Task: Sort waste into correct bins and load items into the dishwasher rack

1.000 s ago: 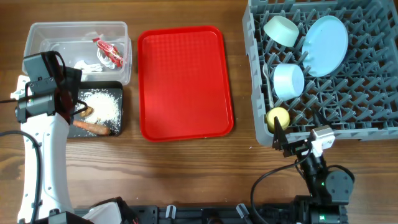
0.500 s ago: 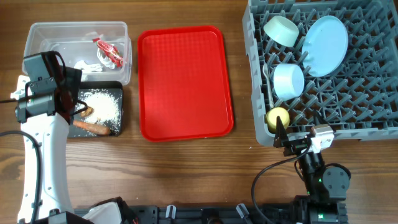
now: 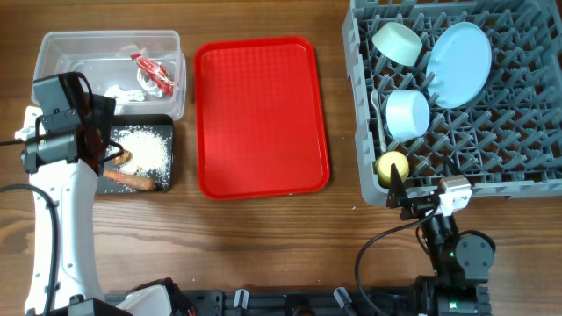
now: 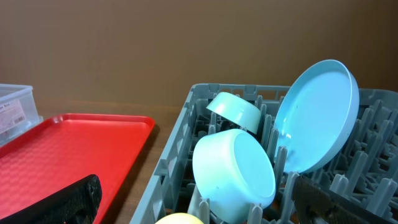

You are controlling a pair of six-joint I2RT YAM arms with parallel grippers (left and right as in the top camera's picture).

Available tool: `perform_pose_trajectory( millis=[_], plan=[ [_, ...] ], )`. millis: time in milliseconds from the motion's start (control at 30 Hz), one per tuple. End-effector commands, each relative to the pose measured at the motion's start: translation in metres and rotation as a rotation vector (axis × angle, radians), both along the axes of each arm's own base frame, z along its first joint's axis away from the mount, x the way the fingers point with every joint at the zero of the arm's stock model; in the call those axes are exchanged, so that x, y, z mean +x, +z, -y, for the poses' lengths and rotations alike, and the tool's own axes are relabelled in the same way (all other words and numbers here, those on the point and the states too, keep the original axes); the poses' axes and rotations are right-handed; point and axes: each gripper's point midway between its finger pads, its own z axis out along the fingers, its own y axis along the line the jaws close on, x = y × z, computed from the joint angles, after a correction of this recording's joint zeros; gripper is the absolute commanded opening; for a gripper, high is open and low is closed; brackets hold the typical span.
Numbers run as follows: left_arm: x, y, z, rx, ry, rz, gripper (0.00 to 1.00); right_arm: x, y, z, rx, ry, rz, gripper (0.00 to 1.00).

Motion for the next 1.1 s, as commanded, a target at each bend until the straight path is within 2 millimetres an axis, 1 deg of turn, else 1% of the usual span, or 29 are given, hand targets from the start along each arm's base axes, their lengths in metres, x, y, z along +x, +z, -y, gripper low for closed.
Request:
perform_pose_trajectory(
  millis=[0,67,133,233,300,367,467,667,767,833,933,1067],
  plan=[
    [-0.015,0.013,-0.011,0.073,0.038,-0.002,1.0,0.0,0.002,0.003,0.001,-0.019,0.009,1.0],
    [-0.025,0.015,-0.013,0.1,0.056,0.0,1.0,0.0,0.002,0.003,0.001,-0.019,0.009,1.0],
    [-0.035,0.014,-0.01,0.101,0.056,0.005,1.0,0.0,0.002,0.003,0.0,-0.019,0.009,1.0],
    [-0.058,0.007,-0.005,0.111,0.062,0.016,1.0,0.0,0.002,0.003,0.001,-0.019,0.009,1.0],
    [-0.07,0.004,-0.002,0.122,0.064,0.06,1.0,0.0,0.002,0.003,0.001,-0.019,0.009,1.0],
    [-0.076,0.005,0.001,0.147,0.051,0.132,1.0,0.0,0.002,0.003,0.001,-0.019,0.009,1.0],
    [-0.074,0.011,0.015,0.227,-0.097,0.238,1.0,0.0,0.002,0.003,0.001,-0.019,0.009,1.0],
    [-0.069,0.031,0.062,0.447,-0.451,0.442,1.0,0.0,0.002,0.003,0.001,-0.019,0.009,1.0],
    [-0.066,0.038,0.08,0.538,-0.555,0.563,1.0,0.0,0.002,0.003,0.001,-0.019,0.009,1.0],
    [-0.066,0.036,0.088,0.571,-0.591,0.639,1.0,0.0,0.002,0.003,0.001,-0.019,0.009,1.0],
    [-0.068,0.025,0.097,0.599,-0.628,0.726,1.0,0.0,0.002,0.003,0.001,-0.019,0.009,1.0],
    [-0.073,0.01,0.104,0.604,-0.651,0.774,1.0,0.0,0.002,0.003,0.001,-0.019,0.009,1.0]
  ],
)
